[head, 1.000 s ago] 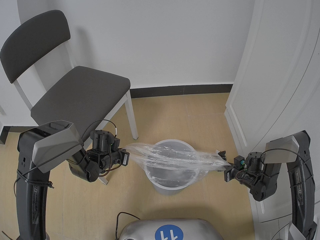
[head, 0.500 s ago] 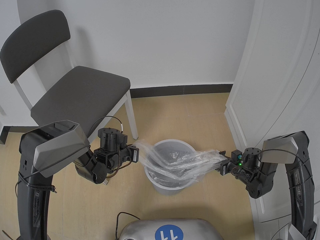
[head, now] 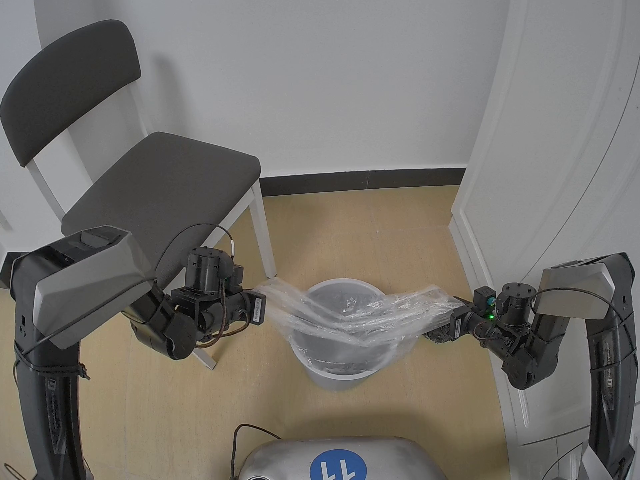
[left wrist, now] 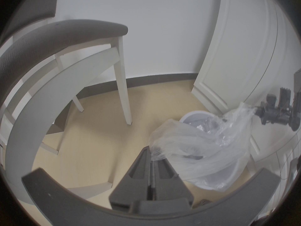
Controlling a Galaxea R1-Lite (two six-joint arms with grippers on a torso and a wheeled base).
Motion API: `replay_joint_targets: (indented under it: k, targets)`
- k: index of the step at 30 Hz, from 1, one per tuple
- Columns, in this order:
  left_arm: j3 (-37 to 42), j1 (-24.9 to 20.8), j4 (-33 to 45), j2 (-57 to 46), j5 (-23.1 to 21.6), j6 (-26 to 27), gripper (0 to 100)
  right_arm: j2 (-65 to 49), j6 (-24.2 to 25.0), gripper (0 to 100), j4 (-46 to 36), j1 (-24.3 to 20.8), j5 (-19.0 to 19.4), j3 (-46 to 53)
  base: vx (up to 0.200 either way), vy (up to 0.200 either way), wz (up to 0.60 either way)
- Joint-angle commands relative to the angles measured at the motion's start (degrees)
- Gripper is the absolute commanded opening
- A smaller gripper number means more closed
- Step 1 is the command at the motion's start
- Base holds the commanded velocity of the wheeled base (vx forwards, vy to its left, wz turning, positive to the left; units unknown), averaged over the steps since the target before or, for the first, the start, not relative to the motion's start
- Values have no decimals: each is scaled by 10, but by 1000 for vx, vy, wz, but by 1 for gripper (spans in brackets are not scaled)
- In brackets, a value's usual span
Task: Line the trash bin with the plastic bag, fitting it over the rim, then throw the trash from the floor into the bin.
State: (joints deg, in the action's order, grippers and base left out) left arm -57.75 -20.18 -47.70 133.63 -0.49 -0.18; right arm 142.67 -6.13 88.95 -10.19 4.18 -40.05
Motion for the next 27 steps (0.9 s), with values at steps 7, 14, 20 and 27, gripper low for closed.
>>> replay_joint_targets:
  k: [7, 14, 20, 27]
  targets:
    - [11, 23, 28, -40, -10, 19, 0, -19, 13, 0, 10, 5, 1, -9, 0, 0, 0]
    - [17, 24, 26, -43, -11, 19, 0, -16, 27, 0, 10, 0, 2, -9, 0, 0, 0]
    - [25, -3, 14, -17, -21, 19, 0, 15, 31, 0, 10, -14, 11, -12, 0, 0, 0]
    - [10, -16, -42, 39, -23, 12, 0, 62, 58, 0, 10, -17, 11, -57, 0, 0, 0]
